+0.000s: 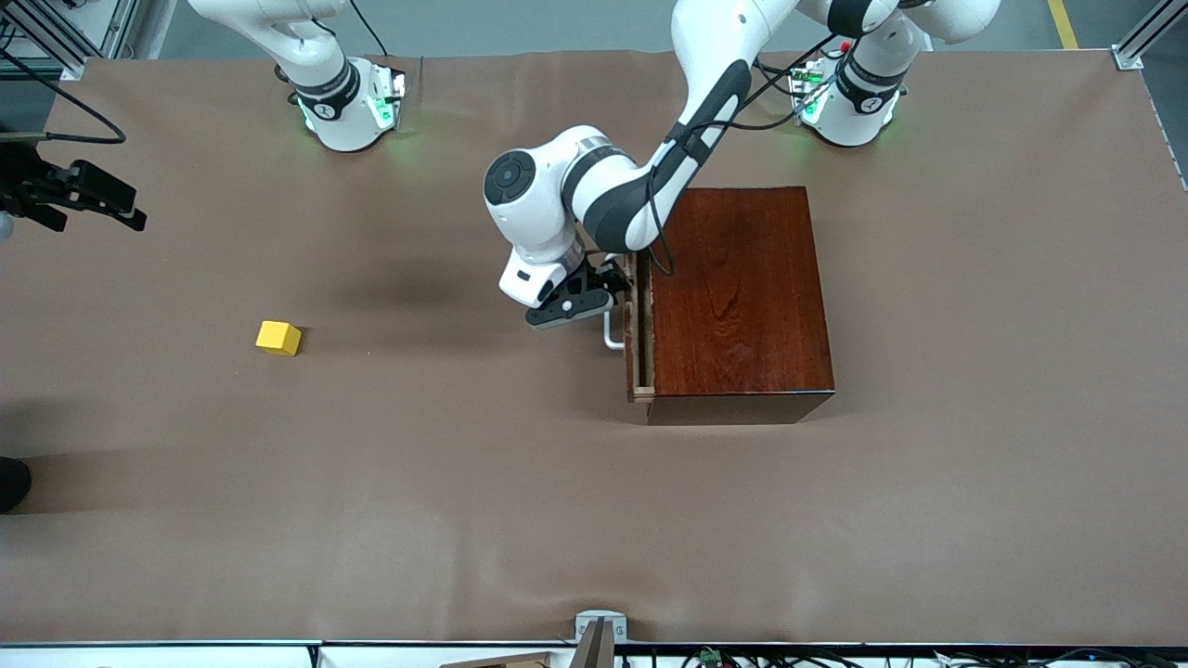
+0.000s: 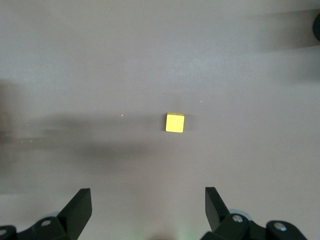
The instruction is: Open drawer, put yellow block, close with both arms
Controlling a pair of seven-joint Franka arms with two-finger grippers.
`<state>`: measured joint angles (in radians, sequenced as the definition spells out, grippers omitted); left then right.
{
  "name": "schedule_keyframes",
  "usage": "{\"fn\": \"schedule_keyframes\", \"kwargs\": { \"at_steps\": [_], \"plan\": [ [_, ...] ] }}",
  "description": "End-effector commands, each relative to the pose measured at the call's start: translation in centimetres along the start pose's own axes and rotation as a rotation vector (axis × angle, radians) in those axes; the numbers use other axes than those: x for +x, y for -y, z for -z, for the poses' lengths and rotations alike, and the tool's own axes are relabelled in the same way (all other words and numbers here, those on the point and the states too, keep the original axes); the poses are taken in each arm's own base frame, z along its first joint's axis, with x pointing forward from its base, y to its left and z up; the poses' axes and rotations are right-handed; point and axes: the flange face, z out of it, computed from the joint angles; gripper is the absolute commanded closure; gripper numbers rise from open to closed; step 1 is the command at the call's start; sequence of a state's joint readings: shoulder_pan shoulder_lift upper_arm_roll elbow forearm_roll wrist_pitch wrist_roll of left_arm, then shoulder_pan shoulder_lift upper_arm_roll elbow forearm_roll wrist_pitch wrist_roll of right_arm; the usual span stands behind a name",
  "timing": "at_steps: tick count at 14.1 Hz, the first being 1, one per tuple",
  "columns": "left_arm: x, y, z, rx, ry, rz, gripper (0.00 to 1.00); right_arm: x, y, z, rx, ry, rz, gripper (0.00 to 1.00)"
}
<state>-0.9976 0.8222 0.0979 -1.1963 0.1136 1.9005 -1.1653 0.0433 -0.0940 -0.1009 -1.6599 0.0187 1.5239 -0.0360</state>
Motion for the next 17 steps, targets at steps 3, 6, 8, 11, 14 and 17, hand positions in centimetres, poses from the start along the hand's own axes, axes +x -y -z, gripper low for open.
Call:
{"fn": "schedule_keyframes", "kwargs": {
  "at_steps": [3,6,8,11,14,17],
  "plan": [
    [-2.2,-2.4,1.6,-0.101,-0.002,0.072,0.00,-0.1,-0.2,0.1,-0.007,-0.002,-0.006,0.00],
    [-2.9,-3.4,2.4,-0.163,-0.004,0.106,0.00,-0.1,-0.2,0.1,-0.007,-0.001,-0.006,0.00],
    [-3.8,-3.9,2.7,-0.191,0.004,0.119,0.00,-0.1,-0.2,0.1,-0.007,-0.001,-0.005,0.00],
    [-4.8,-4.6,3.4,-0.229,0.011,0.143,0.00,-0.1,-0.2,0.1,-0.007,-0.002,-0.005,0.00],
    [-5.0,-5.4,4.4,-0.308,0.038,0.185,0.00,-0.1,-0.3,0.1,-0.009,-0.001,-0.005,0.00],
    [-5.2,-5.9,4.5,-0.343,0.043,0.194,0.00,0.2,-0.9,-0.2,-0.016,0.004,-0.016,0.00]
  ]
}}
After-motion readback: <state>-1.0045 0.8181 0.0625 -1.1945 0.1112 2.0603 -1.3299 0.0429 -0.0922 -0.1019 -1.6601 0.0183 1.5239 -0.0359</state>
